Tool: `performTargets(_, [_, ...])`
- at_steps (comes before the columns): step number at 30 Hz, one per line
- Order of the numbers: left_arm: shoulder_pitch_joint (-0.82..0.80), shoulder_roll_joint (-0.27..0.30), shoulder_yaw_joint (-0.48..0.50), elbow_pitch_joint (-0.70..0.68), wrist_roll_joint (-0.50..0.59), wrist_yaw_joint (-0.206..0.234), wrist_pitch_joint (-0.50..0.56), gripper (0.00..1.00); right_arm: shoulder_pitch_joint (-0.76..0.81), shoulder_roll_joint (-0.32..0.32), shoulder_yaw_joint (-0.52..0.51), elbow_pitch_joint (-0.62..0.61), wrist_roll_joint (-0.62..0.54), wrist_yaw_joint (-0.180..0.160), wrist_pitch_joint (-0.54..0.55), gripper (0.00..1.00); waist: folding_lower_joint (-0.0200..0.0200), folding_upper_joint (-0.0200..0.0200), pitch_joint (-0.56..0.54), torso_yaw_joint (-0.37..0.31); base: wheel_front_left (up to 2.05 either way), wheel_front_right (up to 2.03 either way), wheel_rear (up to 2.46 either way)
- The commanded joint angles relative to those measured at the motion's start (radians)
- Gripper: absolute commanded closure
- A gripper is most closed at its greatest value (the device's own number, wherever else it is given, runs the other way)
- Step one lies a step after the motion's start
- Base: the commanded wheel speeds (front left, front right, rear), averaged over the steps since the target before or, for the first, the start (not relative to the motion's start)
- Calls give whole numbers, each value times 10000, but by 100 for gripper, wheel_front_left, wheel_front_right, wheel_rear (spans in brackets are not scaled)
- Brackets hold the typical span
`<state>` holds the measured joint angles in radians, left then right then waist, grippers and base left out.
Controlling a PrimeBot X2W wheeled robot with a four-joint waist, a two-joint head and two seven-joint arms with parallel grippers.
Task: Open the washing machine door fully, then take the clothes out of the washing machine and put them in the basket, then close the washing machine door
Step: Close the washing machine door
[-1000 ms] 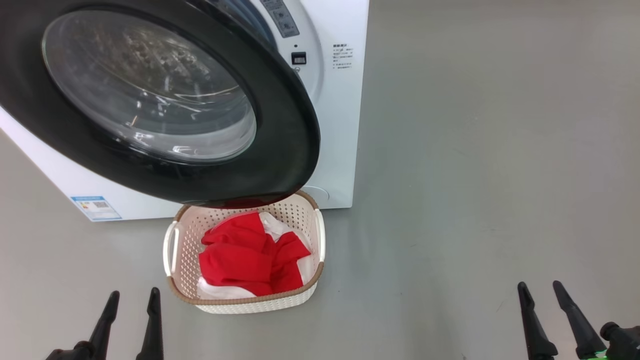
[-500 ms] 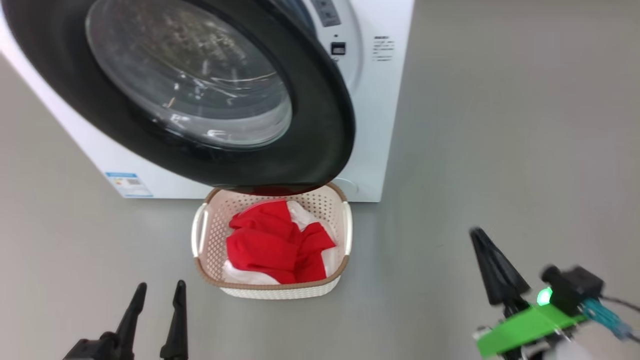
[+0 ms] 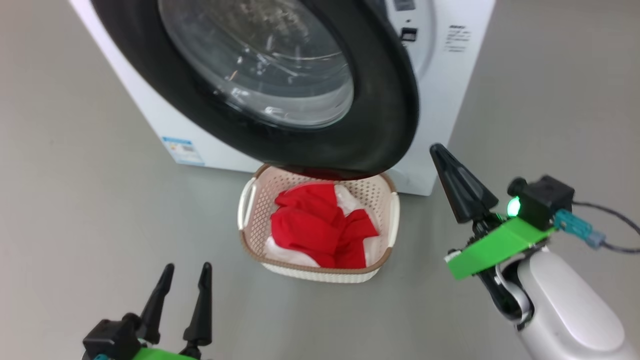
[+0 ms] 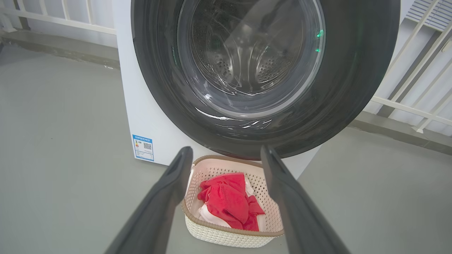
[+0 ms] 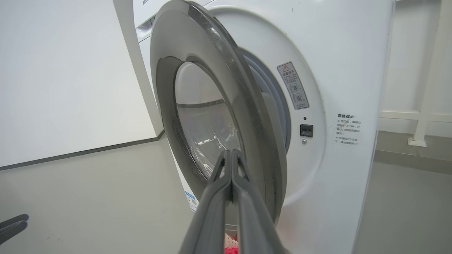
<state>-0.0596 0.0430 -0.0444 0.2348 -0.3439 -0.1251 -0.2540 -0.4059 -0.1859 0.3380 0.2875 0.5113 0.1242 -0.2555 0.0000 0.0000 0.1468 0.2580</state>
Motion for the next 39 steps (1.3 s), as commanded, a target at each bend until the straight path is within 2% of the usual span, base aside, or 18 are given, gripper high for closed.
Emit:
performTargets(1, [-346,76,262,-210,-105,-56,-78,0,-318,-21,230,-154,69,65,-63,100,0,0,419,439,0,0,0])
performTargets(9, [-943,74,-292,-287,-716,-56,-78,0,-1665,-275,573,722,122,65,-63,100,0,0,1535,1057,0,0,0])
performTargets(17, [-1558,73,-571,-396,-1115,-56,-78,0,-2544,-492,567,1160,72,65,-63,100,0,0,2429,1365,0,0,0])
performTargets(29, [-2189,72,-883,-618,-1468,-56,-78,0,-3735,-784,75,1413,45,65,-63,100,0,0,3460,1533,0,0,0])
performTargets(39, [-2626,72,-1106,-800,-1672,-56,-78,0,-5109,-864,-784,1531,-287,65,-63,100,0,0,4191,1700,0,0,0])
